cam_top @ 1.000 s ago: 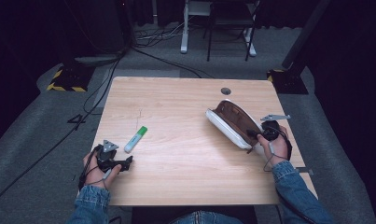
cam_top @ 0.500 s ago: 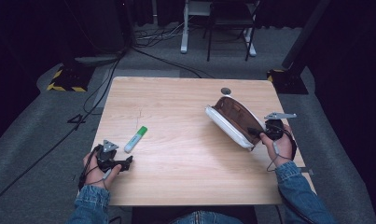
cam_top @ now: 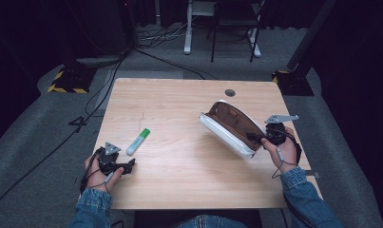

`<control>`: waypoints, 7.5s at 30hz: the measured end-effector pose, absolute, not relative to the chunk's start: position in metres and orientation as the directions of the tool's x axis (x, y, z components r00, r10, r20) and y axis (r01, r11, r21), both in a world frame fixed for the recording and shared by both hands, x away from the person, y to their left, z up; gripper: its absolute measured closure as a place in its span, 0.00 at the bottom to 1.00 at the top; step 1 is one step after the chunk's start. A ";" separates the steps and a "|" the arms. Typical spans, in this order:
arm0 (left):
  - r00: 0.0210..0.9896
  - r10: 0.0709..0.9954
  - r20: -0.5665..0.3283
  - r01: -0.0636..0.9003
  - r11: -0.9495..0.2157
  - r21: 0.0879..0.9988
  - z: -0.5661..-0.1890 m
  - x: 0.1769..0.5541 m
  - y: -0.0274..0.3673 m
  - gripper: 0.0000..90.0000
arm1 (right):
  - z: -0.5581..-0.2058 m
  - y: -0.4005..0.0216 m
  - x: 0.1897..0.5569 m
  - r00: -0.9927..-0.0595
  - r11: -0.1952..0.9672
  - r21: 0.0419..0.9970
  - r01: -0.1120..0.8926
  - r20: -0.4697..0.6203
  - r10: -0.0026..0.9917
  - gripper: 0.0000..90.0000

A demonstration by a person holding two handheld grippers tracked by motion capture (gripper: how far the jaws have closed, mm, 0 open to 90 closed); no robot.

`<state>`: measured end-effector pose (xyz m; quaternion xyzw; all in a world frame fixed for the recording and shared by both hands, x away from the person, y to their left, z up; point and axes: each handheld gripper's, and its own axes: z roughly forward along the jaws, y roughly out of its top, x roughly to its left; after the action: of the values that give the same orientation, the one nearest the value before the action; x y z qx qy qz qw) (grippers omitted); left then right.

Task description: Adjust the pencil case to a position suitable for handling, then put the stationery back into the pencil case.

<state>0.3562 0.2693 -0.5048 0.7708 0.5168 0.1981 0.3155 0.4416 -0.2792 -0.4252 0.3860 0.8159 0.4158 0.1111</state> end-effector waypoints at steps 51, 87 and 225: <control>0.385 0.923 -0.027 0.673 -0.260 0.693 -0.505 0.357 0.269 0.15 | -0.463 -0.196 0.411 -0.837 0.539 0.684 0.492 0.202 0.508 0.96; 0.390 0.921 -0.027 0.672 -0.264 0.691 -0.505 0.359 0.268 0.15 | -0.464 -0.199 0.412 -0.814 0.502 0.715 0.487 0.162 0.558 0.42; 0.532 0.847 0.005 0.561 -0.357 0.747 -0.438 0.390 0.234 0.73 | -0.503 -0.332 0.458 -0.491 0.333 0.743 0.581 -0.006 0.871 0.22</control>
<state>0.3903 0.2342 -0.4377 0.7990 0.4406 0.2001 0.3569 0.4585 -0.3323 -0.5035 0.4597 0.7896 0.3495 0.2072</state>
